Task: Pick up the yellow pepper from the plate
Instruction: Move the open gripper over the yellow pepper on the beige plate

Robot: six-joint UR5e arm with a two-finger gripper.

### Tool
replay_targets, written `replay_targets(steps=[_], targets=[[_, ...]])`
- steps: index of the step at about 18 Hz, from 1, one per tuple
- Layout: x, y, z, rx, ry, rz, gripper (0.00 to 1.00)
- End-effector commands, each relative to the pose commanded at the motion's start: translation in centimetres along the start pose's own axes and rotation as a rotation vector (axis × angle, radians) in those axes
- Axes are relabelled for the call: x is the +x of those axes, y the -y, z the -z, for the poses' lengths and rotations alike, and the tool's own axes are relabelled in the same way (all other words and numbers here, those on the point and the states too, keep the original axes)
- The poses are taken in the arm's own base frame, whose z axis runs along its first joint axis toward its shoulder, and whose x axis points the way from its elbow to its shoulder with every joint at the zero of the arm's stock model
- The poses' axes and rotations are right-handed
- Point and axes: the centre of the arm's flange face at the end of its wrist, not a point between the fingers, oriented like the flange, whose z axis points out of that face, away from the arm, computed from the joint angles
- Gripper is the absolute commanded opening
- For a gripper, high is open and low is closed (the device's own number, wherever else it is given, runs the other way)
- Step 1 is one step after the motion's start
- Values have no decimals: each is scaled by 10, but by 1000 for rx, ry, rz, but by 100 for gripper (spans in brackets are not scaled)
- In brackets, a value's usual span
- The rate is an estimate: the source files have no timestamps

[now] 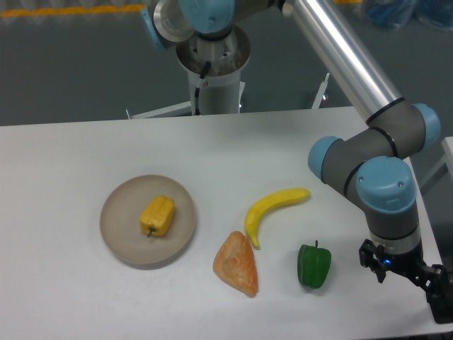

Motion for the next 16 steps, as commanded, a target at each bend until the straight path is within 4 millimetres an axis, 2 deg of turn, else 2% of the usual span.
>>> replay_targets(steps=[9, 11, 12, 14, 16], targets=[[1, 1, 8, 3, 4, 27, 100], [2, -2, 18, 0, 9, 37, 100], [10, -1, 20, -4, -2, 48, 100], [31, -9, 58, 0, -24, 87, 100], [64, -23, 91, 9, -90, 167, 100]])
